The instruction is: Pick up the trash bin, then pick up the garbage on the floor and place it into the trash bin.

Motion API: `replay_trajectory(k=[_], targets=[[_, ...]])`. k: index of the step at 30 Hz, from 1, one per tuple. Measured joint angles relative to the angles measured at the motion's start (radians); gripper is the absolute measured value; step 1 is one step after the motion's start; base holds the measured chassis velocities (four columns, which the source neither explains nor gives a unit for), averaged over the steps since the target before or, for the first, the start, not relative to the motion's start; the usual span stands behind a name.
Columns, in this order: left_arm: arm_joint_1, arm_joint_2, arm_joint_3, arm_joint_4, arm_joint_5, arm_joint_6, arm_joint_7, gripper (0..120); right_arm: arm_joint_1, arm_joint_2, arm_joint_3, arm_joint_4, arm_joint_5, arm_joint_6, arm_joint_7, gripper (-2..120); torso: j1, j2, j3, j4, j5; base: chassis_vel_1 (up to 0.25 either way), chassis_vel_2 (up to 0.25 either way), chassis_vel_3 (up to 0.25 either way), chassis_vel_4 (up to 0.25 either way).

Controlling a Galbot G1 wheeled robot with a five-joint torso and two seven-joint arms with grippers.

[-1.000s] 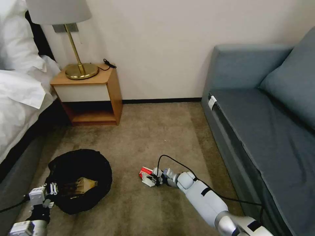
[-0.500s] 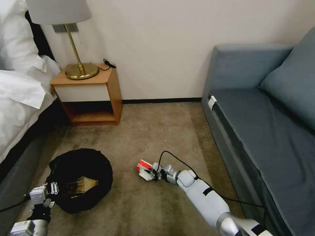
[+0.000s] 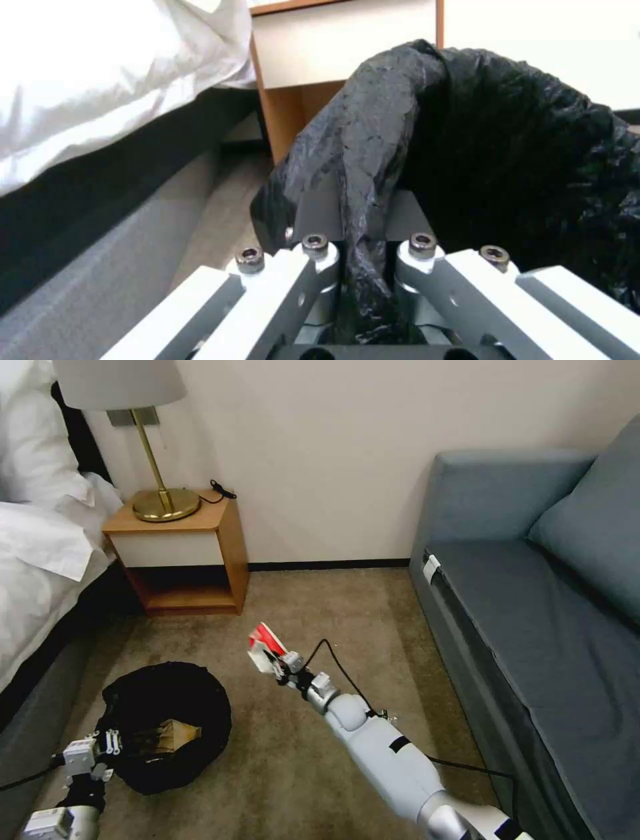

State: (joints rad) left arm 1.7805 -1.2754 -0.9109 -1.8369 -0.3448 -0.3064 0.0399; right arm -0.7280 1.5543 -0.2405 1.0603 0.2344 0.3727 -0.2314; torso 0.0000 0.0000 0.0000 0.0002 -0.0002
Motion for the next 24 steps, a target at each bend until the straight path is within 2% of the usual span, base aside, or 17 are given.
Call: replay_trajectory(k=[5,13,17,24], targets=[[-0.004,0.003,0.002,0.000,-0.001,0.002,0.000,6,-0.026,-0.020,-0.098,0.146,0.068,-0.048,0.000,0,0.000,0.000,0.000,-0.0001,0.0000,0.000,0.000,0.000,0.000],[-0.004,0.003,0.007,0.001,-0.002,0.003,0.001,6,-0.059,-0.036,-0.235,0.249,0.079,-0.071,-0.010,0,0.000,0.000,0.000,-0.0002,0.0000,0.000,0.000,0.000,0.000],[-0.006,0.002,0.008,0.002,-0.002,0.003,0.001,6,-0.098,-0.030,-0.290,0.217,0.027,-0.052,-0.014,0,0.000,0.000,0.000,-0.0002,0.0000,0.000,0.000,0.000,0.000],[-0.005,-0.006,0.009,-0.004,-0.002,0.002,0.007,6,-0.119,0.008,-0.279,0.137,-0.036,-0.018,-0.004,0,0.000,0.000,0.000,-0.0002,0.0000,0.000,0.000,0.000,0.000]])
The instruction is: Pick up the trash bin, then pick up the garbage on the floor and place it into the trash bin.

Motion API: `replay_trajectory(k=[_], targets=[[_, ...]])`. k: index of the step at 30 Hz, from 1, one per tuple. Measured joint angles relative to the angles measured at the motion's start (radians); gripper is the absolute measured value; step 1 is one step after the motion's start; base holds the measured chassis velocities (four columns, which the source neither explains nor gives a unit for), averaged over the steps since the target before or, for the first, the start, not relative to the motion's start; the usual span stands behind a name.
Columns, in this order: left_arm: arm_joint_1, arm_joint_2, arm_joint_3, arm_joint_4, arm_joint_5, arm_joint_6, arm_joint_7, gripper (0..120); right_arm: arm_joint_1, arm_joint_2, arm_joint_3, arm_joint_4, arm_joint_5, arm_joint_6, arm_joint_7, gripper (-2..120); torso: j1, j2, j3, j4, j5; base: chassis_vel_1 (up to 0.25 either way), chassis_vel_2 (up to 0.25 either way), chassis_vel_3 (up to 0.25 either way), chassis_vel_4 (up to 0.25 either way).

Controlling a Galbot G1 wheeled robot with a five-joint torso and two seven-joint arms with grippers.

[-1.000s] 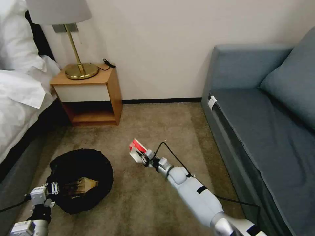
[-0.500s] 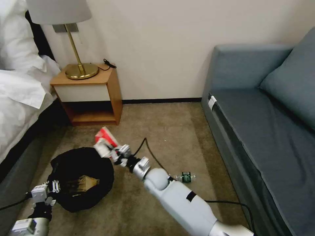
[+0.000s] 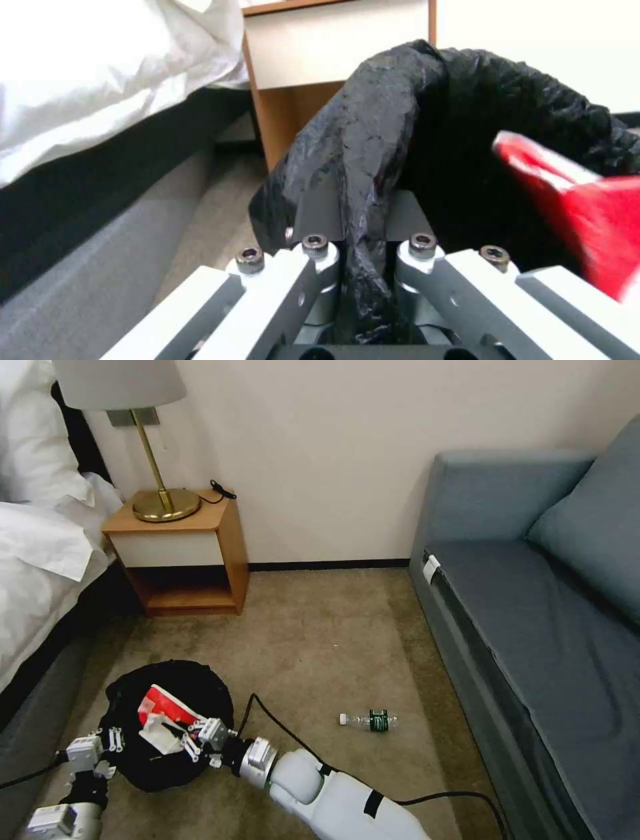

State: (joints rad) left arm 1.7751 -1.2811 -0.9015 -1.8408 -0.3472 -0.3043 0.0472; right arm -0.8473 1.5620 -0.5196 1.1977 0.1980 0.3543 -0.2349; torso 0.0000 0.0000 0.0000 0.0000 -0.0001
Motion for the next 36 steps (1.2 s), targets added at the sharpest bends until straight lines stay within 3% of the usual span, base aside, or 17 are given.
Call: replay_trajectory(k=[5,10,13,15,16,20,23,25,27,31,36], targets=[[0.004,-0.004,0.002,-0.010,0.000,-0.002,0.004,6,0.005,0.029,0.024,-0.037,-0.016,0.012,0.026,0,0.000,0.000,0.000,0.0000,0.0001,0.000,0.000,0.000,0.000],[0.006,-0.006,0.002,-0.012,0.001,-0.007,0.006,6,0.014,0.036,0.030,-0.058,-0.031,0.015,0.044,14,0.000,0.000,0.000,-0.0001,0.0001,0.000,0.000,0.000,0.000],[0.009,-0.007,0.000,-0.012,0.001,-0.013,0.008,6,0.012,0.032,0.031,-0.059,-0.038,0.015,0.047,30,0.000,0.000,0.000,0.0000,0.0001,0.000,0.000,0.000,0.000],[0.010,-0.007,0.000,-0.012,0.001,-0.013,0.008,6,0.012,0.031,0.031,-0.059,-0.039,0.015,0.047,31,0.000,0.000,0.000,0.0000,0.0001,0.000,0.000,0.000,0.000],[0.010,-0.007,0.000,-0.011,0.001,-0.015,0.008,6,0.009,0.028,0.031,-0.056,-0.042,0.015,0.048,39,0.000,0.000,0.000,-0.0001,0.0001,0.000,0.000,0.000,0.000],[0.009,-0.008,0.000,-0.007,0.003,-0.016,0.009,6,0.005,0.023,0.032,-0.048,-0.049,0.016,0.048,50,0.000,0.000,0.000,0.0000,0.0001,0.000,0.000,0.000,0.000],[0.008,-0.008,0.000,-0.003,0.003,-0.018,0.009,6,-0.001,0.008,0.036,-0.023,-0.051,0.016,0.056,64,0.000,0.000,0.000,0.0000,0.0002,0.000,0.000,0.000,0.000],[0.008,-0.008,0.000,-0.003,0.003,-0.018,0.009,6,-0.001,0.006,0.036,-0.021,-0.051,0.015,0.056,66,0.000,0.000,0.000,0.0000,0.0002,0.000,0.000,0.000,0.000],[0.007,-0.008,0.000,0.003,0.005,-0.020,0.009,6,-0.008,-0.030,0.036,0.026,-0.051,0.003,0.058,80,0.000,0.000,0.000,0.0000,0.0003,0.000,0.000,0.000,0.000],[0.005,-0.007,0.000,0.008,0.005,-0.021,0.009,6,-0.012,-0.081,0.054,0.057,-0.072,-0.001,0.044,94,0.000,0.000,0.000,0.0000,0.0003,0.000,0.000,0.000,0.000],[0.003,-0.007,0.000,0.014,0.006,-0.022,0.009,6,-0.018,-0.156,0.092,0.077,-0.103,-0.001,0.039,99,0.000,0.000,0.000,0.0000,0.0004,0.000,0.000,0.000,0.000]])
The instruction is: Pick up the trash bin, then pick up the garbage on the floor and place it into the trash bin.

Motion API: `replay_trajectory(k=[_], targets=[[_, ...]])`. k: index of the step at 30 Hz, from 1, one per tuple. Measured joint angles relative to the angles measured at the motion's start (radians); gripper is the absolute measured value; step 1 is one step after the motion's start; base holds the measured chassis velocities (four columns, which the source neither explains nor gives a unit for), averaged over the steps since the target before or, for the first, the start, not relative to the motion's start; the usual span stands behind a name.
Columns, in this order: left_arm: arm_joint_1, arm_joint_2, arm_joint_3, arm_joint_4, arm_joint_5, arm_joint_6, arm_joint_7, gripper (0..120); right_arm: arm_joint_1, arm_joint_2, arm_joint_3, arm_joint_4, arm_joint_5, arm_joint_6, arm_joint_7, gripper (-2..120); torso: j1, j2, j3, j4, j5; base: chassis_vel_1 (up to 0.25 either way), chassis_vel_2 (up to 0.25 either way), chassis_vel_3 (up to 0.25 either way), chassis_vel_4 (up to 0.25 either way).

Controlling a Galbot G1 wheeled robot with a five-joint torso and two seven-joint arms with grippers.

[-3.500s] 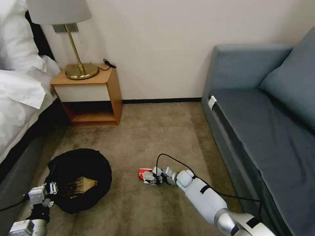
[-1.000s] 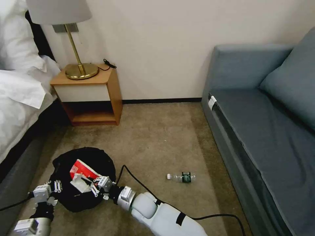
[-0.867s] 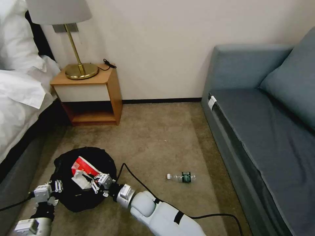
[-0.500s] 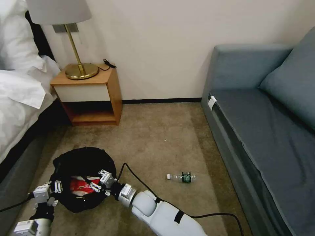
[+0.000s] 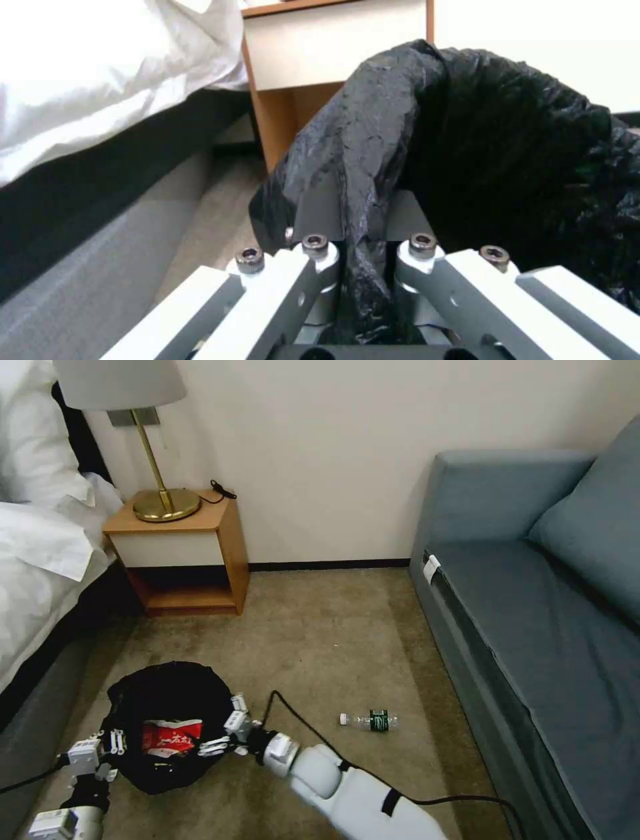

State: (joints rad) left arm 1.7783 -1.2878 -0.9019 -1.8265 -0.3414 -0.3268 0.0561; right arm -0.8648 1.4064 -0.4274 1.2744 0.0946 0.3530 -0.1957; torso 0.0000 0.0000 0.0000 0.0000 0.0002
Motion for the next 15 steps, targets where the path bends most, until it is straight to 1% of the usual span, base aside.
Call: replay_trajectory(k=[1,3,4,6,8,11,13,15], targets=[[-0.001,0.000,0.000,0.002,0.001,0.000,0.000,6,0.000,-0.020,0.011,0.003,-0.006,-0.005,-0.004,100,0.000,0.000,0.000,0.0001,0.0001,0.000,0.000,0.000,0.000],[-0.001,0.000,0.000,0.003,0.001,0.000,0.000,6,0.000,-0.034,0.018,0.005,-0.009,-0.008,-0.010,100,0.000,0.000,0.000,0.0000,0.0000,0.000,0.000,0.000,0.000],[-0.003,0.001,0.000,0.005,0.001,0.000,0.000,6,-0.001,-0.069,0.039,0.009,-0.012,-0.021,-0.034,100,0.000,0.000,0.000,0.0000,0.0001,0.000,0.000,0.000,0.000],[-0.005,0.001,0.001,0.008,0.001,0.000,0.000,6,-0.002,-0.110,0.069,0.009,-0.016,-0.040,-0.084,100,0.000,0.000,0.000,-0.0001,0.0001,0.000,0.000,0.000,0.000],[-0.007,0.002,0.001,0.009,0.001,0.000,0.000,6,-0.003,-0.125,0.082,0.009,-0.020,-0.047,-0.101,100,0.000,0.000,0.000,-0.0001,0.0001,0.000,0.000,0.000,0.000],[-0.009,0.002,0.003,0.011,0.004,0.000,0.000,6,-0.011,-0.185,0.143,-0.003,-0.053,-0.076,-0.177,100,0.000,0.000,0.000,-0.0001,0.0002,0.000,0.000,0.000,0.000],[-0.009,0.002,0.003,0.012,0.006,0.000,0.000,6,-0.013,-0.195,0.156,-0.005,-0.065,-0.084,-0.191,100,0.000,0.000,0.000,0.0000,0.0002,0.000,0.000,0.000,0.000],[-0.010,-0.001,0.007,0.012,0.013,0.000,0.000,6,-0.027,-0.227,0.217,-0.008,-0.125,-0.133,-0.261,100,0.000,0.000,0.000,-0.0001,0.0002,0.000,0.000,0.000,0.000]])
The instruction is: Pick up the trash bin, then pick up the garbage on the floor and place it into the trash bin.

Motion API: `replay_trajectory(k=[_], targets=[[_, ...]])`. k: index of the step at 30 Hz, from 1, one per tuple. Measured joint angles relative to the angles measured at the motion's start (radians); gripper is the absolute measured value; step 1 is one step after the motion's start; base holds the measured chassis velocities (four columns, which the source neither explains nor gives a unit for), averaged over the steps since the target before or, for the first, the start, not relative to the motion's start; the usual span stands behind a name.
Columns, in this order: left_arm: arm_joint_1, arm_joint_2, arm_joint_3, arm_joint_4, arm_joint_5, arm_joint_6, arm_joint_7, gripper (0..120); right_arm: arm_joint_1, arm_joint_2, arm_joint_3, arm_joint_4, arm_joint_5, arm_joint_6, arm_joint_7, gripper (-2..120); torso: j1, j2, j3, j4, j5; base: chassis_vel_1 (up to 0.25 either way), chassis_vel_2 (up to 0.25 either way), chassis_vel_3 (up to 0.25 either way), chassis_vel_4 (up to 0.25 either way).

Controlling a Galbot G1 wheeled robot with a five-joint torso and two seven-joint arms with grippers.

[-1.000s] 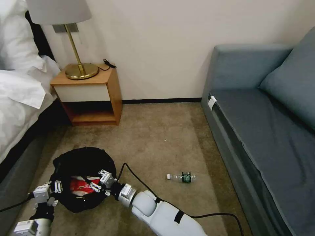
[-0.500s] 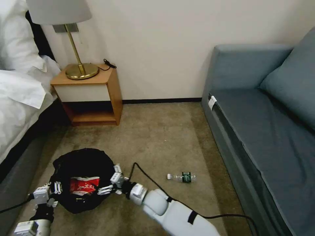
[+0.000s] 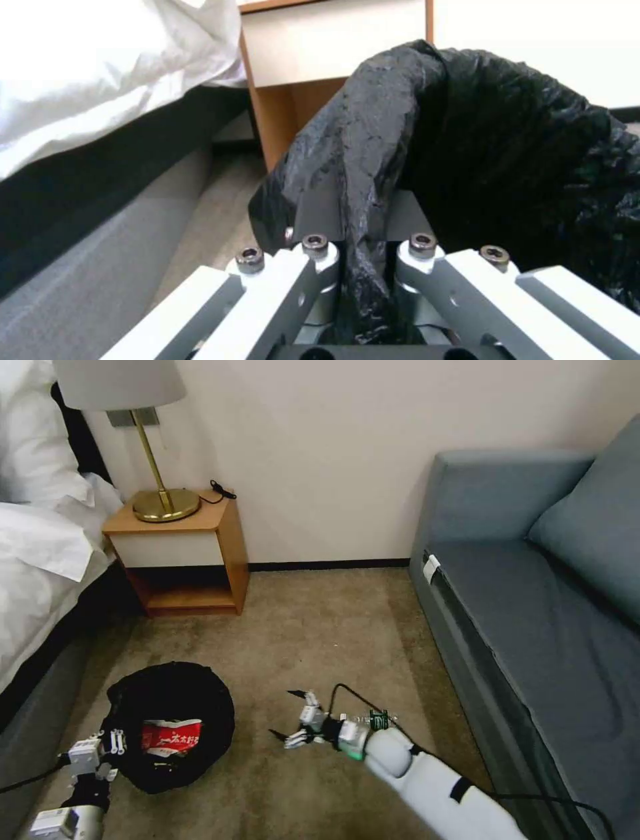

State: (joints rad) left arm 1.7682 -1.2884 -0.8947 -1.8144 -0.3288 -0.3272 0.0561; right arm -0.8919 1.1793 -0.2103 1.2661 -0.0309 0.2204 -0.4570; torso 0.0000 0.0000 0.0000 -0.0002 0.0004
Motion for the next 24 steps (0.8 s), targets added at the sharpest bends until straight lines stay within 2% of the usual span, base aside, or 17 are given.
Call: replay_trajectory(k=[2,3,6,14,24], targets=[[0.000,0.000,0.000,0.000,0.001,0.000,0.000,6,-0.004,-0.005,0.017,0.000,-0.014,-0.013,-0.021,100,0.000,0.000,0.000,0.0000,0.0001,0.000,0.000,0.000,0.000],[0.000,-0.001,0.001,0.000,0.002,0.000,0.000,6,-0.012,-0.017,0.056,0.000,-0.052,-0.037,-0.076,100,0.000,0.000,0.000,0.0000,0.0000,0.000,0.000,0.000,0.000],[-0.002,-0.001,0.002,0.000,0.004,0.000,0.000,6,-0.027,-0.033,0.123,-0.006,-0.122,-0.067,-0.143,100,0.000,0.000,0.000,0.0000,0.0001,0.000,0.000,0.000,0.000],[0.000,-0.002,0.002,0.000,0.005,-0.002,0.002,6,-0.036,-0.060,0.199,-0.035,-0.201,-0.075,-0.192,100,0.000,0.000,0.000,0.0001,-0.0002,0.000,0.000,0.000,0.000],[0.001,-0.002,0.002,-0.002,0.006,-0.004,0.003,6,-0.015,-0.063,0.247,-0.122,-0.214,-0.059,-0.247,100,0.000,0.000,0.000,0.0002,-0.0003,0.000,0.000,0.000,0.000]])
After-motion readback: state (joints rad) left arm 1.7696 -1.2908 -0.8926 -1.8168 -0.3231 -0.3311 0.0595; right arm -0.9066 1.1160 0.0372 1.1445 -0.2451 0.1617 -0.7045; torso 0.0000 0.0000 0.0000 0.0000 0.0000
